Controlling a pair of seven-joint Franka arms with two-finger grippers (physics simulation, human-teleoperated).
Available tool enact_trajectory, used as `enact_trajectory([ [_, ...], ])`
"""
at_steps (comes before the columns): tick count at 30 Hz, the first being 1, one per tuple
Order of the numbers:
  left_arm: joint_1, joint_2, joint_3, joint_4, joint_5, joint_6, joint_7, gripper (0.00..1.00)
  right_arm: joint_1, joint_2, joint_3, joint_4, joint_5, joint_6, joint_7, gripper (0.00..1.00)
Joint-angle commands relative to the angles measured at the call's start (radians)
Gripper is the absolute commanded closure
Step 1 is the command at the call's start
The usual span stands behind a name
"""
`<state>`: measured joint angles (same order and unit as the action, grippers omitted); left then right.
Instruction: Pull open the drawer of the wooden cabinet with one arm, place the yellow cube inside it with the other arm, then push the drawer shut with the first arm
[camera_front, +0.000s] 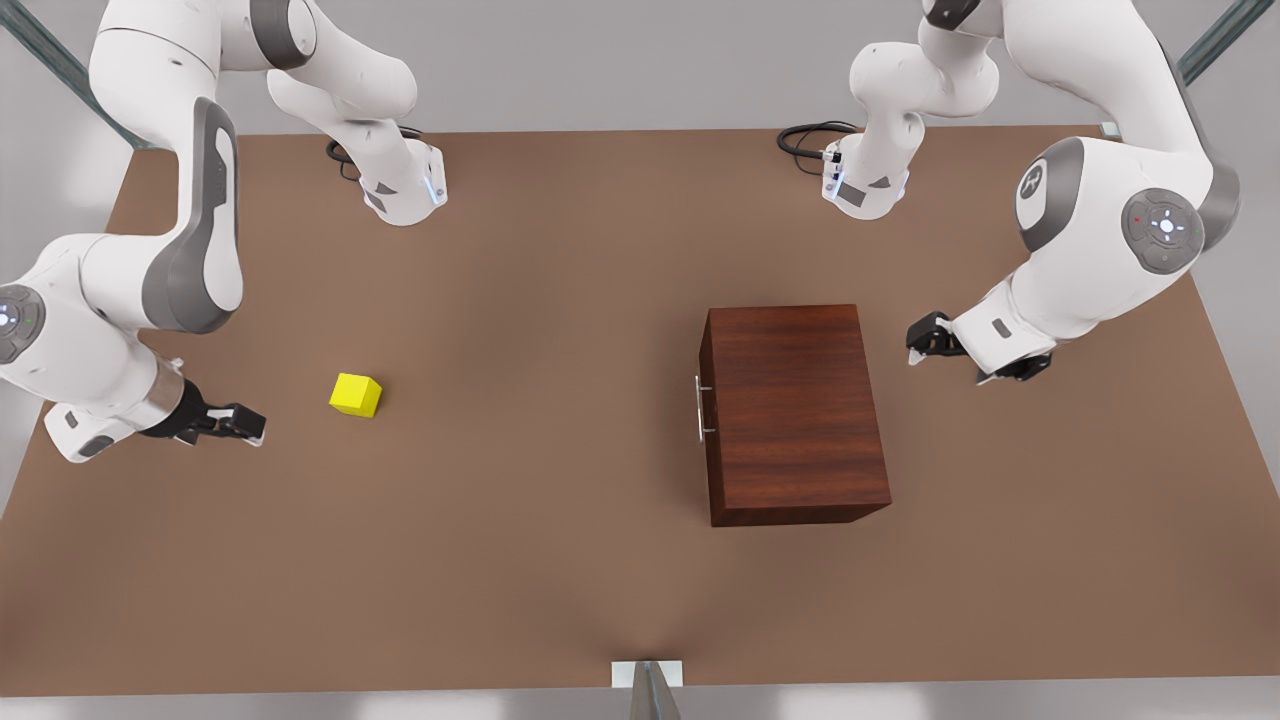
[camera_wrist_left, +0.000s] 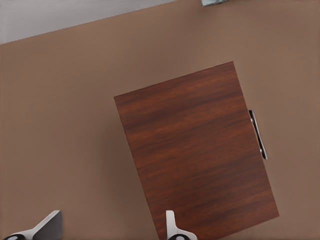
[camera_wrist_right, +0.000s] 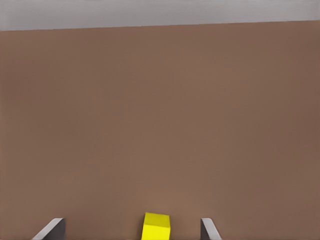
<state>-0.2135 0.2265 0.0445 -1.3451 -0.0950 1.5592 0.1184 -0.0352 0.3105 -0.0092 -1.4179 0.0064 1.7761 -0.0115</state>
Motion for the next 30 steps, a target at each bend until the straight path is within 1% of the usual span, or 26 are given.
enact_trajectory([
  [1,0.002,0.002,0.0,0.0,0.0,0.013,0.004,0.0,0.0,-0.001,0.0,-0.003,0.001,0.008,-0.004,0.0],
  [4,-0.04,0.011,-0.015,0.003,0.006,0.021,-0.025,0.0,0.003,0.007,0.003,-0.003,-0.002,0.006,-0.001,0.0],
  [6,-0.191,0.042,-0.02,0.011,0.017,0.032,-0.26,0.0,0.008,0.007,0.003,-0.003,-0.019,-0.013,-0.005,0.0],
  [7,-0.35,0.05,-0.02,0.012,0.115,0.036,-0.393,0.0,0.006,0.007,0.003,-0.003,-0.017,-0.018,-0.002,0.0],
  [8,-0.44,0.059,-0.02,0.001,0.109,0.035,-0.571,0.0,0.006,0.007,0.003,-0.003,-0.017,-0.038,0.002,0.0],
  [9,-0.491,0.12,-0.02,-0.017,0.142,0.091,-0.657,0.0,0.008,0.007,0.003,-0.003,-0.017,-0.047,0.001,0.0],
  [10,-0.506,0.132,-0.02,-0.017,0.146,0.104,-0.807,0.0,0.008,0.007,0.003,-0.003,-0.017,-0.049,0.004,0.0],
  [11,-0.573,0.172,-0.017,-0.016,0.156,0.107,-0.87,0.0,0.005,0.009,0.002,-0.003,-0.014,-0.049,0.057,0.0],
  [12,-0.615,0.212,-0.018,-0.017,0.211,0.171,-1.023,0.0,0.003,0.012,0.0,-0.003,-0.014,-0.049,0.328,0.0],
  [13,-0.627,0.255,-0.018,-0.019,0.221,0.232,-1.102,0.0,0.006,0.013,0.0,-0.003,-0.014,-0.047,0.56,0.0],
  [15,-0.621,0.287,-0.015,-0.023,0.207,0.301,-1.215,0.0,-0.008,0.018,-0.009,-0.003,0.007,-0.035,0.749,0.0],
  [16,-0.623,0.309,-0.014,-0.022,0.212,0.337,-1.292,0.0,-0.015,0.024,-0.008,-0.007,0.036,-0.024,0.768,0.0],
  [17,-0.624,0.318,-0.012,-0.023,0.218,0.34,-1.318,0.0,-0.014,0.038,-0.008,-0.004,0.046,-0.023,0.813,0.0],
  [19,-0.647,0.352,-0.012,-0.02,0.307,0.332,-1.361,0.0,-0.012,0.038,-0.008,-0.004,0.041,0.026,1.068,0.0],
  [21,-0.661,0.382,-0.011,0.004,0.371,0.329,-1.409,0.0,-0.012,0.051,-0.008,-0.004,0.043,0.101,1.254,0.0],
  [24,-0.658,0.436,0.035,0.087,0.371,0.328,-1.349,0.0,-0.012,0.062,-0.008,-0.004,0.046,0.177,1.412,0.0],
  [26,-0.656,0.471,0.074,0.133,0.371,0.328,-1.28,0.0,-0.012,0.07,-0.008,-0.004,0.04,0.183,1.466,0.0],
  [28,-0.655,0.49,0.101,0.126,0.376,0.328,-1.168,0.0,-0.012,0.079,-0.006,-0.001,0.032,0.183,1.501,0.0],
  [30,-0.656,0.517,0.109,0.132,0.374,0.328,-1.168,0.0,-0.012,0.079,-0.008,-0.001,0.035,0.183,1.504,0.0],
])
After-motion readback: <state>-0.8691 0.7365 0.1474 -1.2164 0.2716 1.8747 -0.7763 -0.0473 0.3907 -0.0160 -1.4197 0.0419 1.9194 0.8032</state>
